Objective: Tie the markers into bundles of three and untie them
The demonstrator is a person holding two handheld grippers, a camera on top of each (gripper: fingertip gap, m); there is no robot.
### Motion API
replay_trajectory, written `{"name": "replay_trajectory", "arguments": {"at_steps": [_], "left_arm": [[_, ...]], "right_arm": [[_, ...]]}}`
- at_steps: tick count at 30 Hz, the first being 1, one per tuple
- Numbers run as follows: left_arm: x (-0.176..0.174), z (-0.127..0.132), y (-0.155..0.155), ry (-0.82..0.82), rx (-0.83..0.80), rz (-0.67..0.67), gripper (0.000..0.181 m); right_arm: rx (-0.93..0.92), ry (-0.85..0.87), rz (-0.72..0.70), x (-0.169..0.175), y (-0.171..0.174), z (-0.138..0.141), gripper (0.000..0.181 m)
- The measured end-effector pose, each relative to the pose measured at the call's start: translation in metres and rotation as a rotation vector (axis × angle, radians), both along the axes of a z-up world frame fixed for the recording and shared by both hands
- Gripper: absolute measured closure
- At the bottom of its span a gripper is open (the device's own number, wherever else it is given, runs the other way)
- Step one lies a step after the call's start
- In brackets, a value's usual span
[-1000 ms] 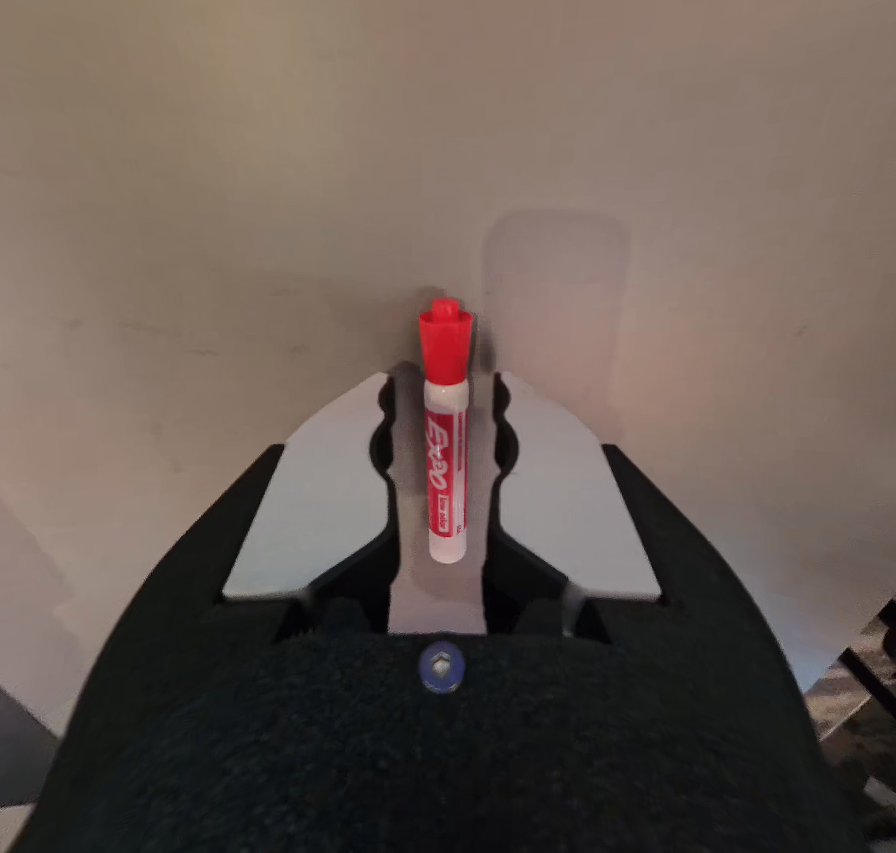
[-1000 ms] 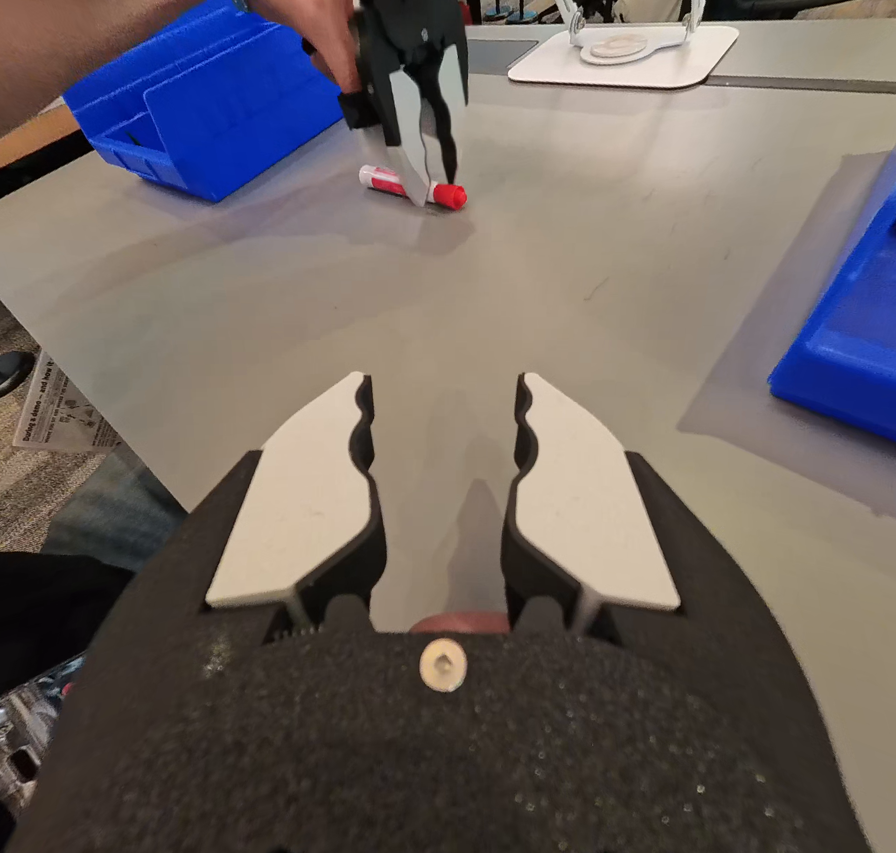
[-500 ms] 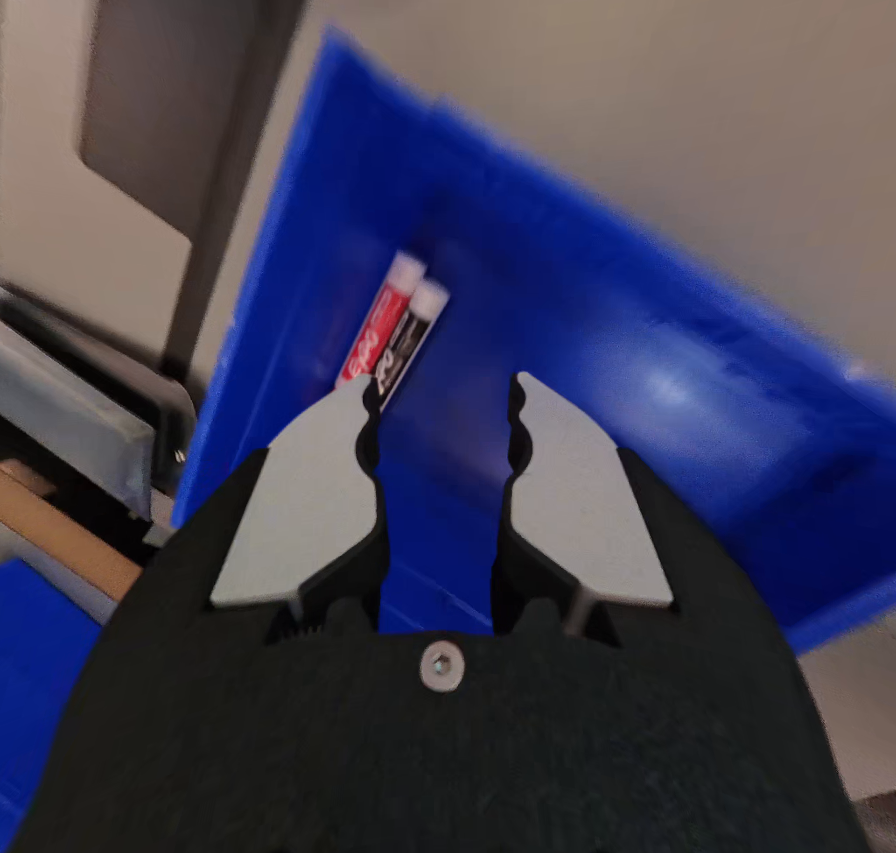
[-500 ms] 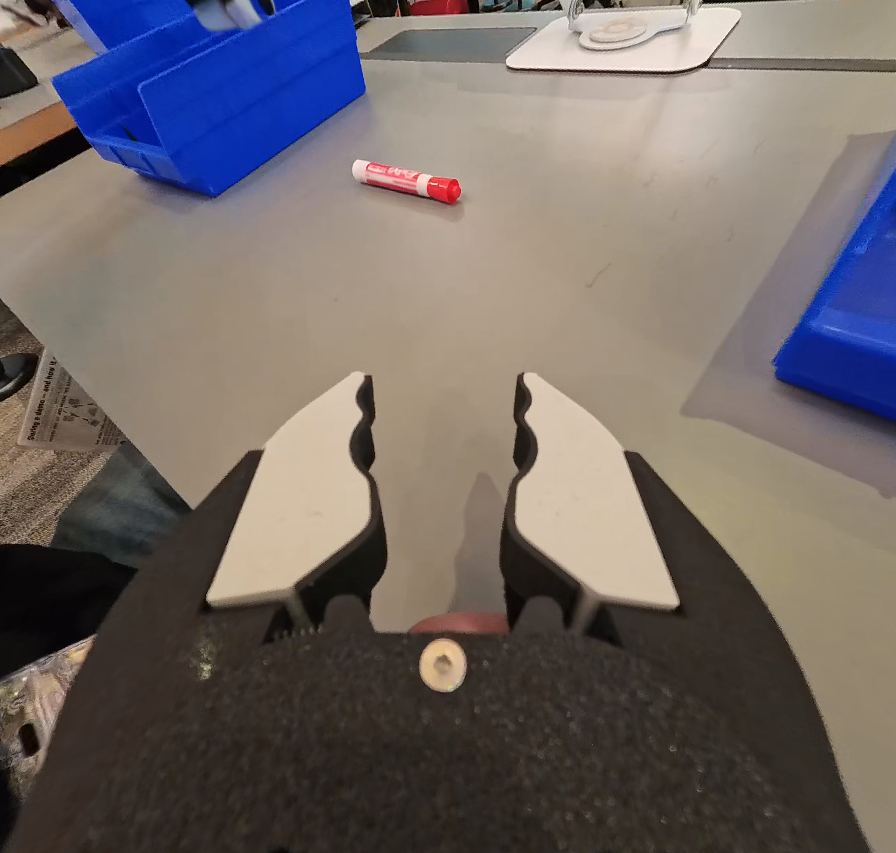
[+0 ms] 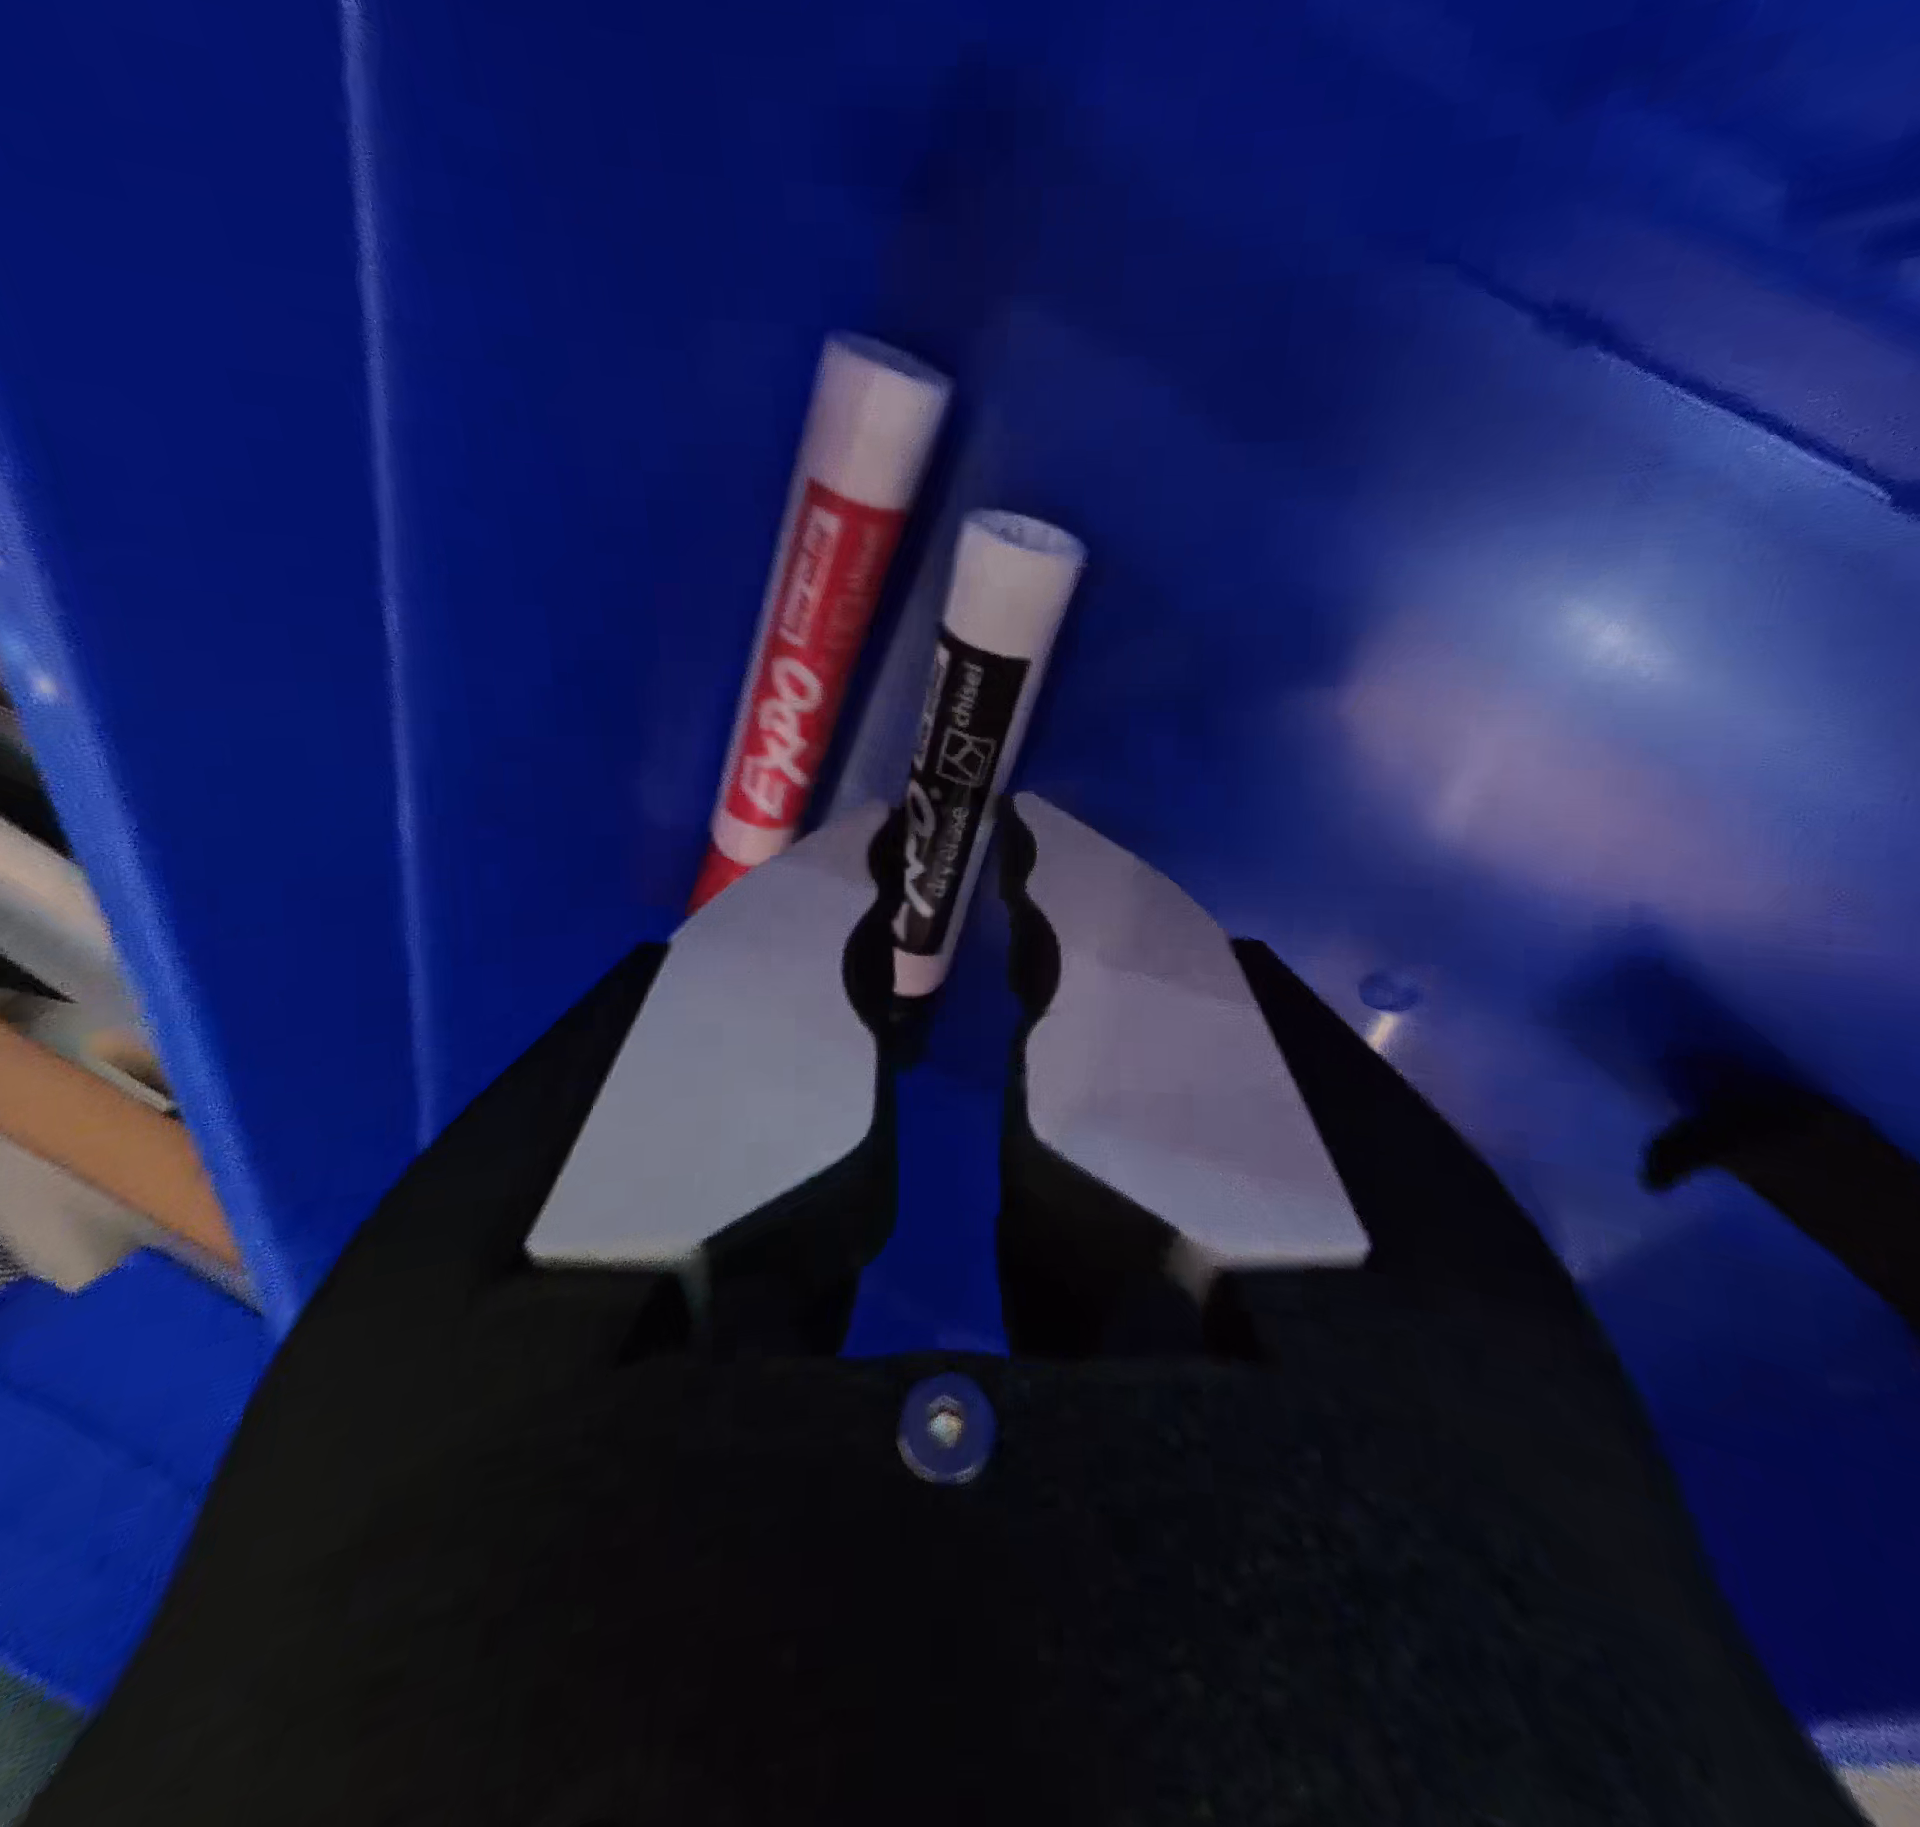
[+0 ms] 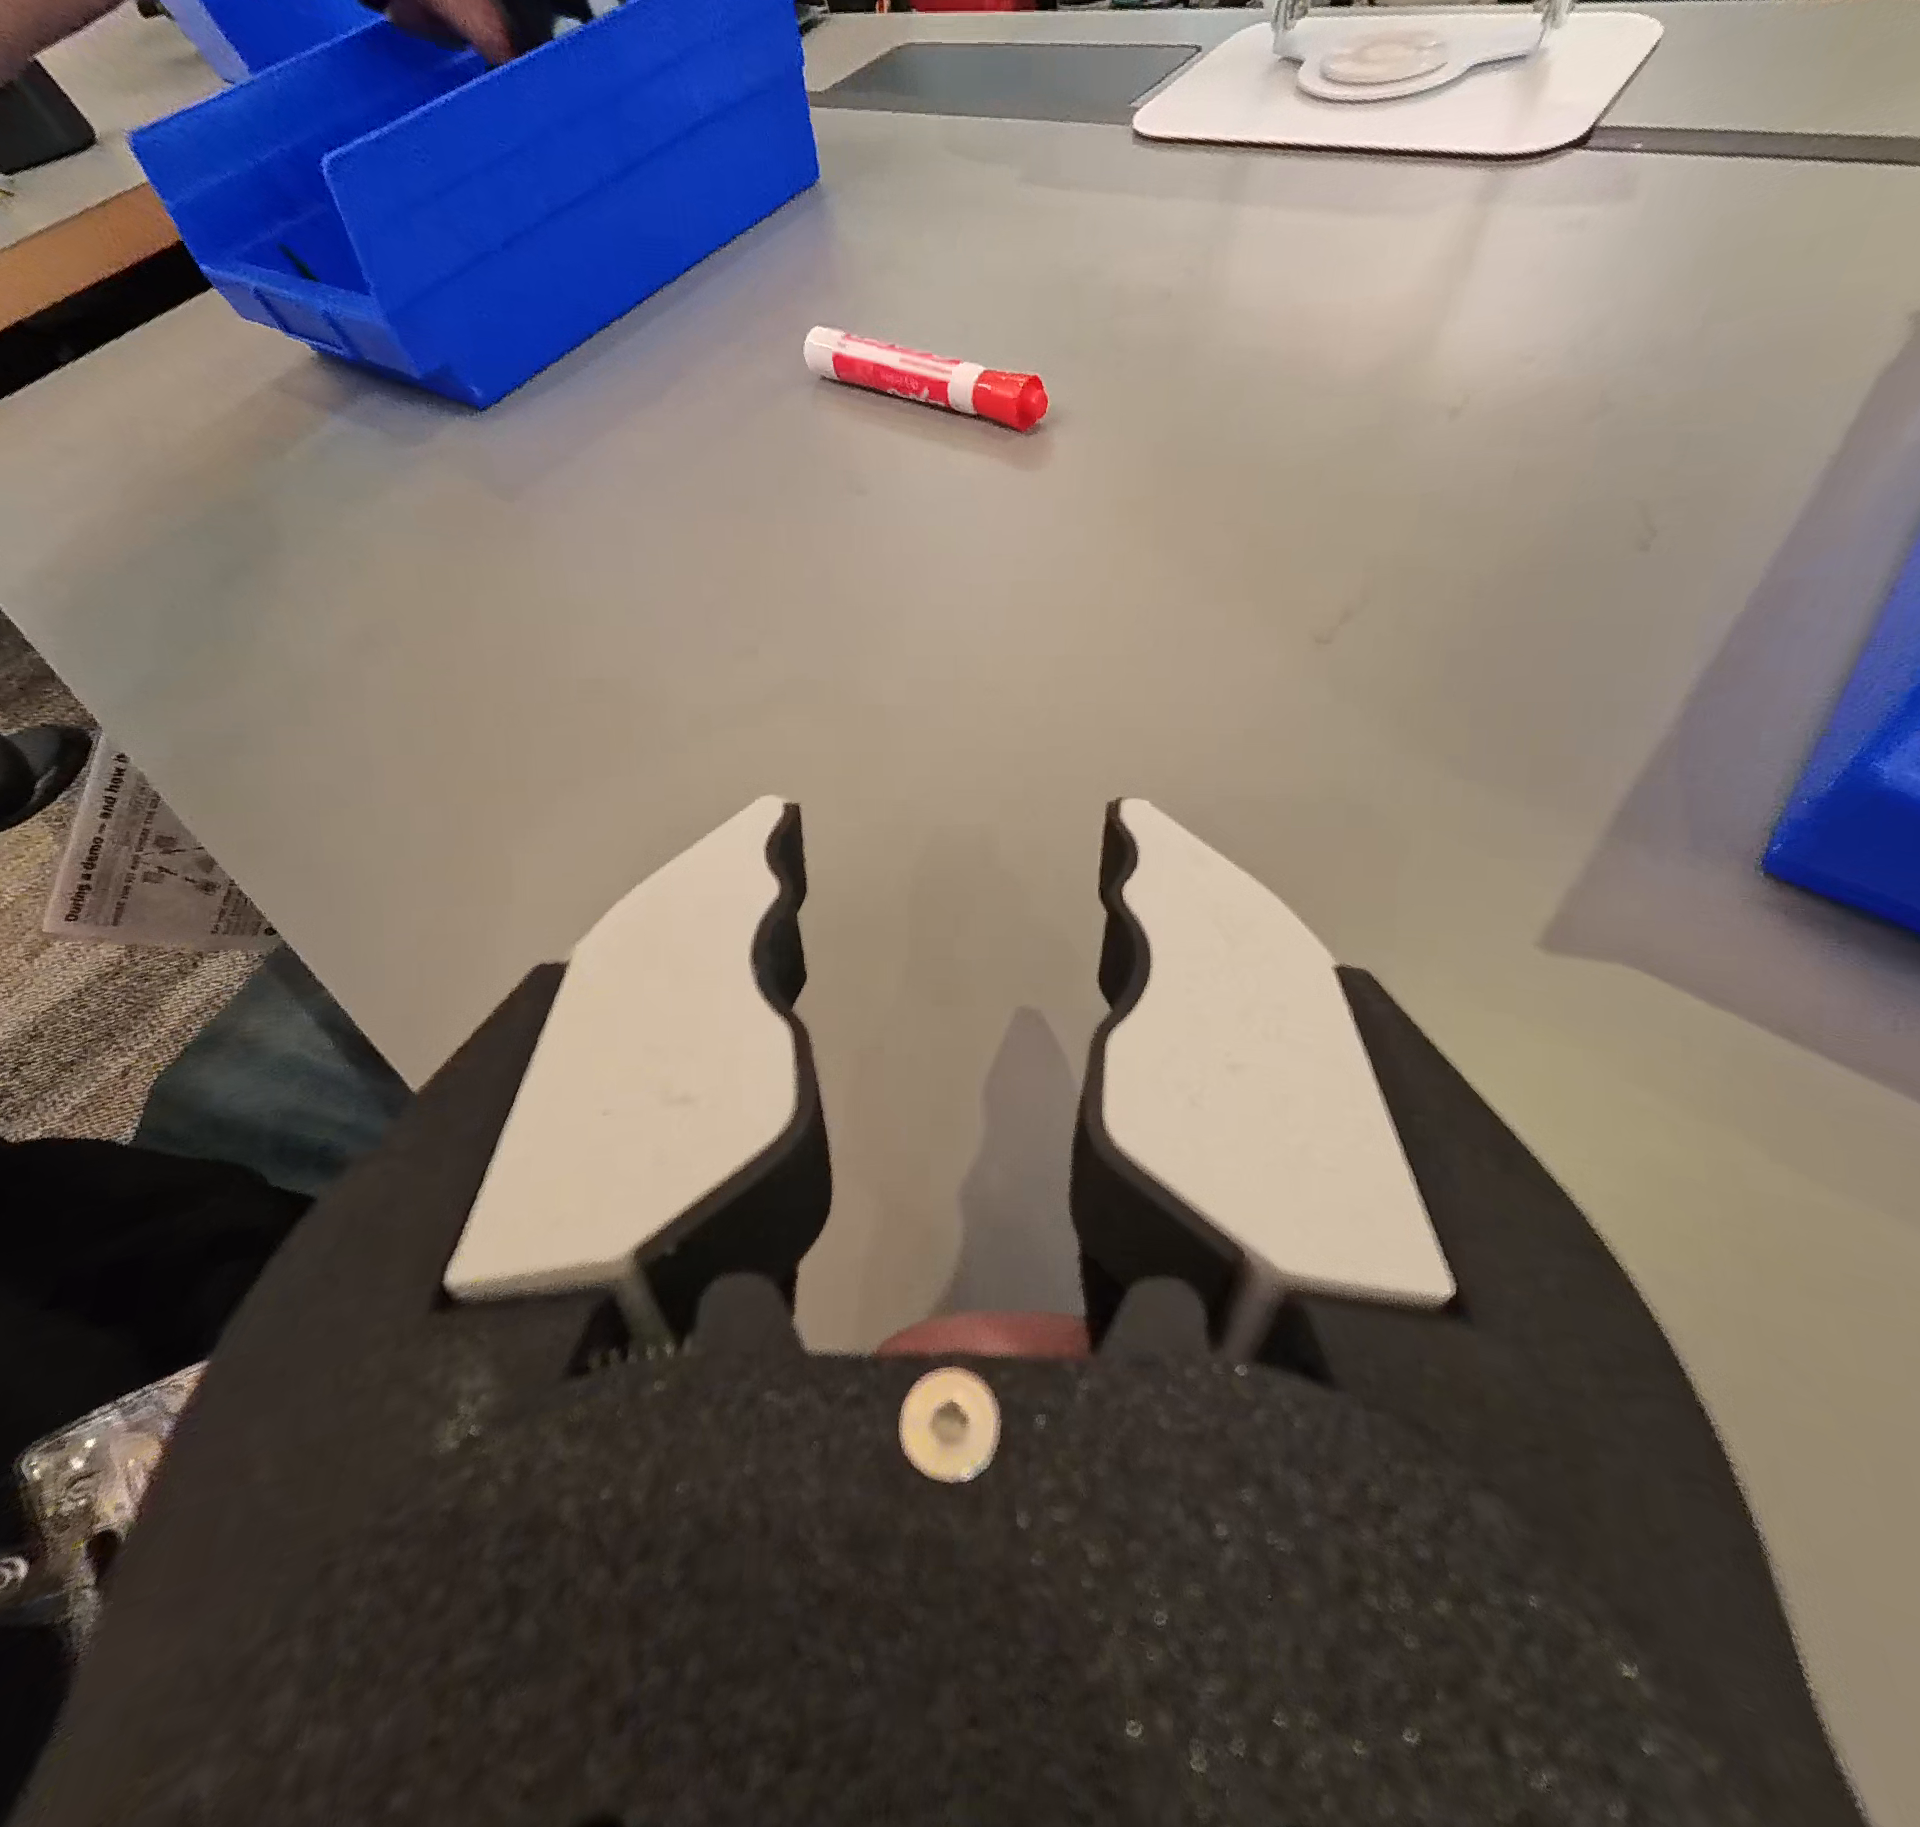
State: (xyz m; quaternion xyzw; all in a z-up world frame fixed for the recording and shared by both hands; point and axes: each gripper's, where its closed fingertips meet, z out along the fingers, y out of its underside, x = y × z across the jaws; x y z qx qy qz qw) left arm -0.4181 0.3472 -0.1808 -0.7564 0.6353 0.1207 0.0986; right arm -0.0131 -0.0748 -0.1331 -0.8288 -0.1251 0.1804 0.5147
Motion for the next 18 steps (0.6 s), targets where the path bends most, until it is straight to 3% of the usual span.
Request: {"name": "replay_trajectory", "arguments": {"at_steps": [4,8,9,10,13,15,18], "left_arm": [[-0.013,0.012,-0.019,-0.034,0.019,0.040,0.166],[0.002,0.058,-0.049,-0.161,0.050,0.031,0.167],[0.014,0.074,-0.060,-0.192,0.057,-0.001,0.168],[0.032,0.091,-0.075,-0.233,0.053,-0.047,0.181],[0.108,0.123,-0.141,-0.356,-0.068,-0.216,0.181],[0.139,0.119,-0.166,-0.224,-0.021,-0.339,0.181],[0.154,0.123,-0.166,-0.065,0.133,-0.391,0.180]], "right_arm": [[-0.004,0.014,0.009,0.001,-0.003,0.000,0.127],[0.018,0.041,0.009,0.005,-0.007,0.009,0.128],[0.025,0.037,0.005,0.007,-0.007,0.011,0.128],[0.033,0.034,0.000,0.009,-0.007,0.014,0.128],[0.046,0.036,-0.005,0.013,-0.008,0.018,0.128],[0.050,0.034,0.001,0.012,-0.007,0.020,0.128],[0.057,0.029,0.013,0.008,-0.007,0.023,0.128]]}}
